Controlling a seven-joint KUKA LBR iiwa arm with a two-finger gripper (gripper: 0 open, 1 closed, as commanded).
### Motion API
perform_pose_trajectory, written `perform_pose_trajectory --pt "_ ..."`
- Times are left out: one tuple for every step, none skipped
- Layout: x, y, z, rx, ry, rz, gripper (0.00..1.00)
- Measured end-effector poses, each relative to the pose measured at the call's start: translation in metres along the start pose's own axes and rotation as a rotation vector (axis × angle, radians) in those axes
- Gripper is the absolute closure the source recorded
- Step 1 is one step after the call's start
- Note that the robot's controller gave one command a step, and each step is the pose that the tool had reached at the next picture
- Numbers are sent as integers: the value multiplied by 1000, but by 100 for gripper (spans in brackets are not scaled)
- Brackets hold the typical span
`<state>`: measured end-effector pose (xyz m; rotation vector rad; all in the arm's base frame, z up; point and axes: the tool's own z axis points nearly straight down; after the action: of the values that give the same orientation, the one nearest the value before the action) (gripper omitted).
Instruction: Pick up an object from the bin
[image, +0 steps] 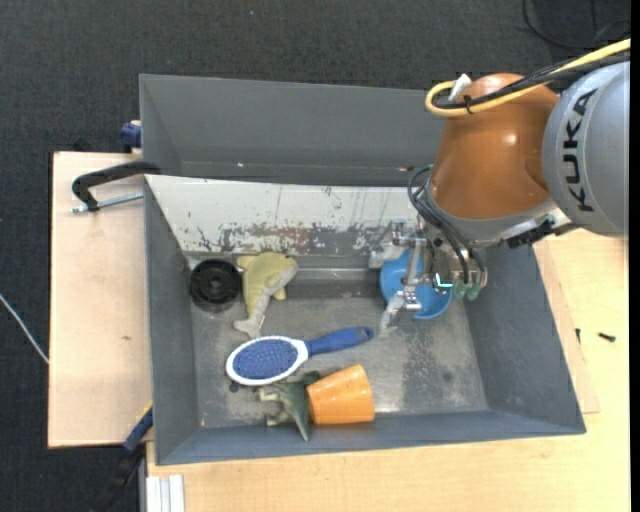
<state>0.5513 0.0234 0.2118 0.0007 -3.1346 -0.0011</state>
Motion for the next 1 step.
perform_pose_trajectory --pt "9 27 138 2 -17 -419 0"
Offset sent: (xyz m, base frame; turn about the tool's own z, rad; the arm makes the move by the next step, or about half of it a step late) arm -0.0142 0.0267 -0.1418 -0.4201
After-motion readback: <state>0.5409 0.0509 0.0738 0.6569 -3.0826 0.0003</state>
